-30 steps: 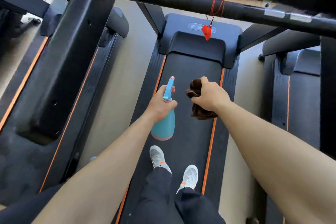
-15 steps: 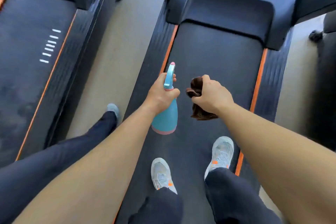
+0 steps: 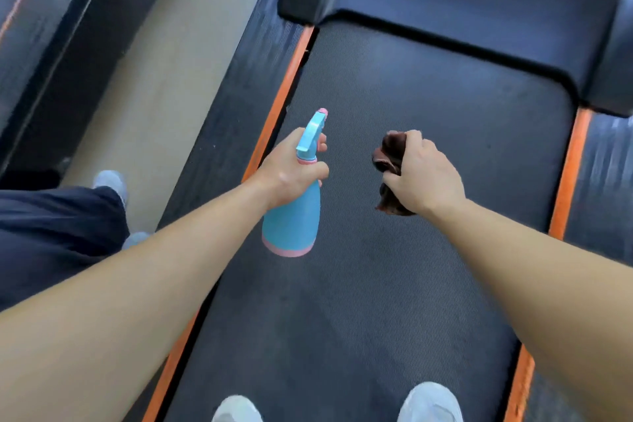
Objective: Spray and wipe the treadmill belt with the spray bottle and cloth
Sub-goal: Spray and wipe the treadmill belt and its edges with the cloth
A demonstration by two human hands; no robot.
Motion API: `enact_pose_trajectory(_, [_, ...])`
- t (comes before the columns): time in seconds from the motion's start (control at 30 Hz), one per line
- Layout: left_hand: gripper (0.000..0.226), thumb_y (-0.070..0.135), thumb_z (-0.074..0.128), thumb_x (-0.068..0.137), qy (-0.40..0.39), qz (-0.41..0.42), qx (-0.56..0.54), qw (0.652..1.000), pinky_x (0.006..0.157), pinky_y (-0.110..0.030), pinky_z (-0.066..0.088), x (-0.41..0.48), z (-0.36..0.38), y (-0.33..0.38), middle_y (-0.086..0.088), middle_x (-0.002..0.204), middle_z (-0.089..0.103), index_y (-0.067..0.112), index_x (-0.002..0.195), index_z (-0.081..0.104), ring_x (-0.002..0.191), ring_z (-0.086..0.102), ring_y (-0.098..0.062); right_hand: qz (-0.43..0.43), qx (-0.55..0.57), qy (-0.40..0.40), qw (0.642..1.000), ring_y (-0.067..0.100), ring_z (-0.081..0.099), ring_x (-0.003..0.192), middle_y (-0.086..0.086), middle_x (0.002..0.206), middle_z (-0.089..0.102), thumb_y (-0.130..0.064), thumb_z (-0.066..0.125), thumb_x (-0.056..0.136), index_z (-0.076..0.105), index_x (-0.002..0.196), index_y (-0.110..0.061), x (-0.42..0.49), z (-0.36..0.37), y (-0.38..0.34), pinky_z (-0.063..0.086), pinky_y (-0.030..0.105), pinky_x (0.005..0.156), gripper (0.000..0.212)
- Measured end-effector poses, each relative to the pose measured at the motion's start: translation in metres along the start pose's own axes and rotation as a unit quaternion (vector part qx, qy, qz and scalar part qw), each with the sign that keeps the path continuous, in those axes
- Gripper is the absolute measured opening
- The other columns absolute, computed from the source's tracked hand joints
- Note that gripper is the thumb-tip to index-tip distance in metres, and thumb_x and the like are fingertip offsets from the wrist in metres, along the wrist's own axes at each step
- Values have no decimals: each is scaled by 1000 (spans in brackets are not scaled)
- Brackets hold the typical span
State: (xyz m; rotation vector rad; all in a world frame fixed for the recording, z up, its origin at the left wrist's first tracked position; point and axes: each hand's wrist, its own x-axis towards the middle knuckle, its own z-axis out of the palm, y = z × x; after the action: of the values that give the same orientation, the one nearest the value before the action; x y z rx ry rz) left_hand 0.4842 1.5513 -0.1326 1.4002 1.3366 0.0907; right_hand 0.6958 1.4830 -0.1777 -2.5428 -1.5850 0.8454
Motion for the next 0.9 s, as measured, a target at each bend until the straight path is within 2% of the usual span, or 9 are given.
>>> enact_pose_trajectory(0.17, [62, 31, 62, 71, -4, 22, 30, 999, 101, -45, 56, 81, 4, -1, 16, 119, 63, 33, 132, 57, 104, 71, -24, -36, -45, 120, 991, 44, 50, 113, 19, 125, 50, -32, 69, 87, 39, 138, -12, 79, 20, 18, 49, 55, 86, 62])
enact_pose_trajectory(0.27, [47, 31, 64, 74, -7, 33, 45, 998, 102, -49, 56, 114, -4, -2, 17, 113, 64, 35, 120, 60, 102, 73, -24, -63, -71, 172, 981, 43, 50, 108, 18, 124, 52, -32, 69, 84, 41, 142, -12, 113, 33, 16, 47, 54, 83, 68])
enact_pose_trajectory(0.37, [57, 32, 64, 70, -3, 29, 30, 999, 100, -49, 58, 135, -17, -8, 17, 118, 66, 37, 126, 60, 97, 75, -24, -93, -105, 169, 976, 41, 49, 111, 14, 130, 53, -37, 64, 82, 42, 146, -15, 128, 53, 8, 46, 53, 86, 71])
enact_pose_trajectory(0.47, [35, 14, 68, 85, 12, 28, -6, 999, 90, -43, 63, 149, -26, -17, 10, 120, 65, 29, 115, 62, 82, 76, -25, -124, -155, 149, 969, 38, 43, 122, 11, 143, 42, -61, 46, 85, 35, 151, -22, 133, 72, 14, 42, 52, 94, 77])
enact_pose_trajectory(0.53, [42, 0, 64, 92, 11, 28, -43, 999, 81, -38, 64, 156, -30, -21, 4, 120, 64, 24, 127, 62, 78, 74, -24, -151, -169, 156, 962, 37, 43, 122, 11, 144, 41, -68, 39, 88, 36, 151, -25, 139, 74, 23, 42, 52, 93, 77])
enact_pose_trajectory(0.63, [49, -2, 66, 92, 10, 25, -76, 997, 76, -32, 63, 166, -31, -24, 2, 116, 66, 18, 137, 61, 76, 71, -21, -167, -163, 171, 957, 37, 45, 119, 12, 142, 44, -68, 36, 91, 41, 148, -25, 145, 75, 30, 42, 52, 92, 72])
enact_pose_trajectory(0.7, [40, 4, 73, 90, 10, 24, -93, 995, 75, -32, 65, 173, -29, -24, 0, 111, 67, 14, 128, 66, 76, 69, -17, -167, -158, 174, 958, 38, 46, 119, 12, 141, 45, -67, 38, 92, 43, 148, -25, 147, 77, 29, 40, 52, 92, 70])
enact_pose_trajectory(0.77, [39, 21, 80, 80, 8, 25, -93, 995, 73, -36, 66, 176, -24, -22, 2, 104, 67, 11, 115, 68, 78, 69, -15, -165, -149, 182, 958, 38, 47, 119, 12, 140, 45, -65, 40, 92, 44, 147, -24, 146, 78, 29, 39, 52, 92, 68])
enact_pose_trajectory(0.9, [72, 48, 84, 61, 6, 9, -77, 997, 77, -42, 67, 177, -22, -16, 8, 100, 68, 21, 126, 68, 77, 72, -16, -178, -147, 195, 953, 39, 48, 117, 13, 139, 46, -61, 42, 90, 44, 145, -24, 148, 79, 31, 40, 52, 91, 66])
